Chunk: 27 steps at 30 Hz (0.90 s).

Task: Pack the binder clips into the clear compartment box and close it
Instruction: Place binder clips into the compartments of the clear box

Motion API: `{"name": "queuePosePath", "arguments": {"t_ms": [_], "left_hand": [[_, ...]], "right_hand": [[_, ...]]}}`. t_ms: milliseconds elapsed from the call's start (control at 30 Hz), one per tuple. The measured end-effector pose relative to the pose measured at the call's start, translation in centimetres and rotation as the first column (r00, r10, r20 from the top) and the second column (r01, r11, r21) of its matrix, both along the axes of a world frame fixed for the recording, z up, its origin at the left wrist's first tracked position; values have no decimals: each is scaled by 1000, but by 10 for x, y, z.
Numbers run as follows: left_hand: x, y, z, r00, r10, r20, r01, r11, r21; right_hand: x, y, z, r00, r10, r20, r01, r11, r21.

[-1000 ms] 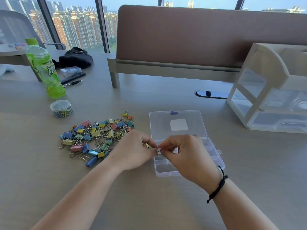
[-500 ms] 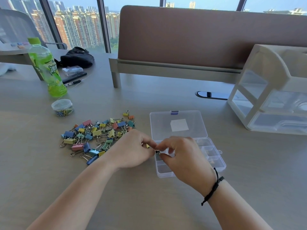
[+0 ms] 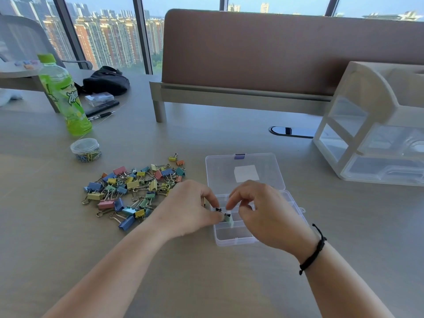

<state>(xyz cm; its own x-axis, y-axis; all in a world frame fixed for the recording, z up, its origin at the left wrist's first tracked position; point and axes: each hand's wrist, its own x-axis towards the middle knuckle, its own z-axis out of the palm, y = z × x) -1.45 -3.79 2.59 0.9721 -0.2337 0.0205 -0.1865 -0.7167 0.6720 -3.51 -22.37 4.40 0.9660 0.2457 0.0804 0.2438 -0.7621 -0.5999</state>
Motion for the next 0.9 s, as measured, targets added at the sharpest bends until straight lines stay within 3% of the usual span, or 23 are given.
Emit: {"name": "queuePosePath", "arguments": {"t_ms": [267,367,400,467,500,567,700,900], "left_hand": [[-3,-1,4,999,12,45,-12,1000,-16],[-1,0,13,993,106,-50,-115,962,-246],[0,0,16,978,135,-161,-189,897,-399],[0,-1,23,916,67,-395,-331,684,-651],[0,0,25,890,3,-456,-369,593,-716],[0,2,26,867,-101,-487,-370,525,-767],[-2,2,21,884,-174,-434,-265,576,-773],[-10,-4,23,941,-166,-295,-111,673,-731]], "right_hand": [[-2,4,-2,999,37,-10,-37,999,-24],[-3,3,0,999,38,-4,-38,999,-17],[-3,3,0,999,39,-4,-39,999,-16],[-3,3,-1,999,34,9,-34,999,-10],[-2,3,-1,999,27,18,-27,1000,-2],[-2,2,-2,999,5,41,-5,1000,12],[-2,1,-2,995,-25,98,21,999,45],[1,3,-4,995,-19,97,-3,974,228]]}}
